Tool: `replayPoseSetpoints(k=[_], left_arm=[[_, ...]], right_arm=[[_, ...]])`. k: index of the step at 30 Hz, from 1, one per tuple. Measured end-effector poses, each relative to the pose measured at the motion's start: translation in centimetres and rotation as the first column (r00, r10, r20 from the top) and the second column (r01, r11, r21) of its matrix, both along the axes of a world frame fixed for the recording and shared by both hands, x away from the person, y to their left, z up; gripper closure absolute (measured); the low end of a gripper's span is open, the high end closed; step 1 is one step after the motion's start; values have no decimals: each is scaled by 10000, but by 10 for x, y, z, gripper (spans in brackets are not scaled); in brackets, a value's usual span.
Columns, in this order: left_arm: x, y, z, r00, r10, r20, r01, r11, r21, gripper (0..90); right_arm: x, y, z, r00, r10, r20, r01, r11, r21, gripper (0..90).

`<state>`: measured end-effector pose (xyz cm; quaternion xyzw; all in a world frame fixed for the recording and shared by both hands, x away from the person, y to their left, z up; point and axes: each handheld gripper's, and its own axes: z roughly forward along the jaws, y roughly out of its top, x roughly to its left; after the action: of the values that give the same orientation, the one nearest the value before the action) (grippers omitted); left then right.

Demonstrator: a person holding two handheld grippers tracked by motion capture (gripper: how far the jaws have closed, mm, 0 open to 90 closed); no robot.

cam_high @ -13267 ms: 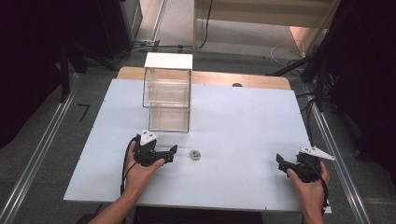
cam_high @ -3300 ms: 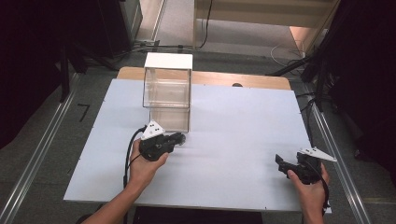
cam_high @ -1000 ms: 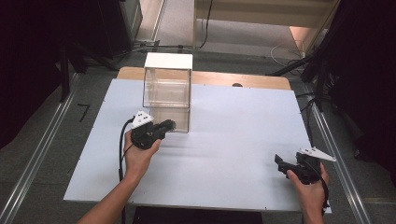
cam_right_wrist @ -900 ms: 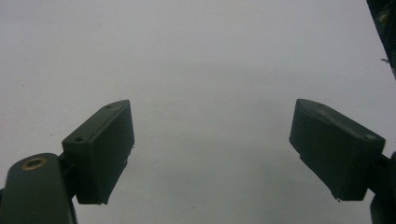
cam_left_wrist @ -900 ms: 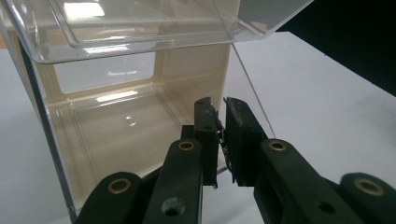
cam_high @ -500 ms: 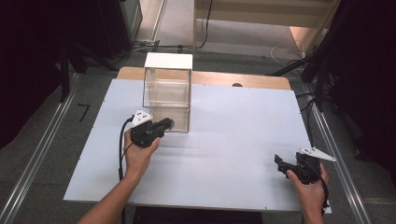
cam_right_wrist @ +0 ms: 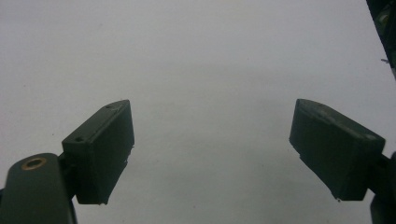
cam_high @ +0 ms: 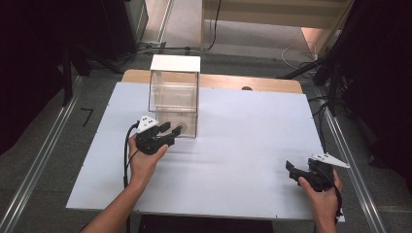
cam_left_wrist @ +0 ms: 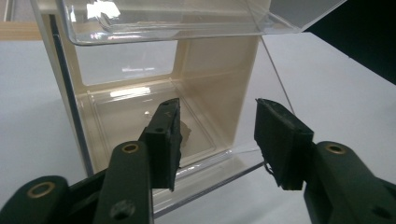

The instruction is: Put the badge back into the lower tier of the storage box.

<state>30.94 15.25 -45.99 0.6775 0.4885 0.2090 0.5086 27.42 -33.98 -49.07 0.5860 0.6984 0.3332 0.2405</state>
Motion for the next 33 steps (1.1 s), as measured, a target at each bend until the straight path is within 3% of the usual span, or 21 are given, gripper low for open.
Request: replayPoseSetpoints(k=[9,18,27,33], left_arm=[[-9,-2,3,10000,-32,25,32,10000,-34,391],[-19,4,5,9999,110,-44,-110,9999,-60,335],[-28,18,4,9993,344,-144,-343,9994,83,312],[-33,32,2,9971,735,-200,-736,9973,-67,299]], right_arm=[[0,0,0,10000,-9,5,9,10000,-3,125],[-1,-1,1,10000,-20,-12,20,10000,7,124],[-2,-3,1,10000,-61,17,61,10000,34,125],[-2,-4,1,9999,-95,41,95,9999,40,124]])
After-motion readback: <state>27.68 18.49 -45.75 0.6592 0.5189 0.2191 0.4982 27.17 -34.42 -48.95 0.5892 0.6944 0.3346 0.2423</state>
